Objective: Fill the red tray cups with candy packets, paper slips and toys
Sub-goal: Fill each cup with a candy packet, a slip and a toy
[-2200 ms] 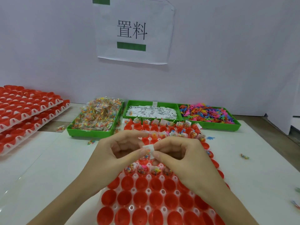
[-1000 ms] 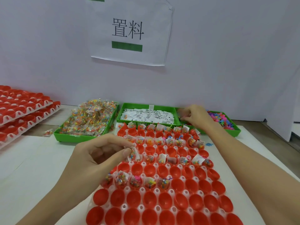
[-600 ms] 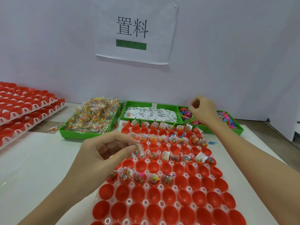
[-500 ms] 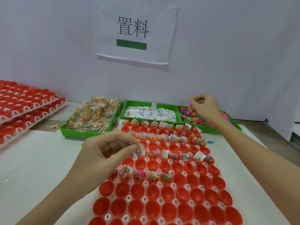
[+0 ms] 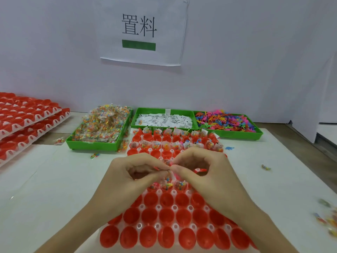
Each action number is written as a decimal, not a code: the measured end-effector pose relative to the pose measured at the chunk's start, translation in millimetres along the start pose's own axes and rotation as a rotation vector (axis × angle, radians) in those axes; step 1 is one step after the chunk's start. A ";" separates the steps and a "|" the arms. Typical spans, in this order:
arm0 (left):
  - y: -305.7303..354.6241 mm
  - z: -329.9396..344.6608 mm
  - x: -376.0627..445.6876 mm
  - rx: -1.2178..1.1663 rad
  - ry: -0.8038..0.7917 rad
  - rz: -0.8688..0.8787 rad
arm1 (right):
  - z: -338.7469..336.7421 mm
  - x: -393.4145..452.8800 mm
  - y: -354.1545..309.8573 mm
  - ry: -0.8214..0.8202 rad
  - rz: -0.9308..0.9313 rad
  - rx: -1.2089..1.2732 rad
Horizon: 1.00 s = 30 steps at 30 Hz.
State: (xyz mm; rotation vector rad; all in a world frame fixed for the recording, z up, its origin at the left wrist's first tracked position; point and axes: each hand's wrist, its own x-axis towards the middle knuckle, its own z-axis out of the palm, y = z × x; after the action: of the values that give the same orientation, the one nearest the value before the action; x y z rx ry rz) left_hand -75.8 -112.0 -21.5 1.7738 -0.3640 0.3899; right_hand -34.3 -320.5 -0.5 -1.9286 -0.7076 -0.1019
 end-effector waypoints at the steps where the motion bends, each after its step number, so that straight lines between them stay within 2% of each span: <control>1: -0.5 0.4 0.2 0.001 0.006 -0.009 | 1.4 -0.8 0.8 -0.007 -0.004 0.020; 7: 0.4 0.1 2.2 0.043 0.000 0.001 | -6.1 -0.7 10.0 0.007 0.033 0.168; 19: 7.2 17.5 16.2 0.170 -0.083 0.078 | -10.6 -5.3 14.2 0.054 0.116 0.254; 23: 5.8 22.5 25.9 0.261 -0.040 0.088 | -23.7 -3.5 15.2 -0.011 0.116 0.172; 30: 8.7 39.1 36.9 0.351 -0.121 0.095 | -52.5 -3.5 19.4 -0.120 0.144 0.003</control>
State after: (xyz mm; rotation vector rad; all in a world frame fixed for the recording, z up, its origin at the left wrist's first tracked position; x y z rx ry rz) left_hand -44.0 -153.4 -6.1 2.1344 -0.4898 0.4352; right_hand -14.8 -372.5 6.9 -1.9890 -0.6452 0.1050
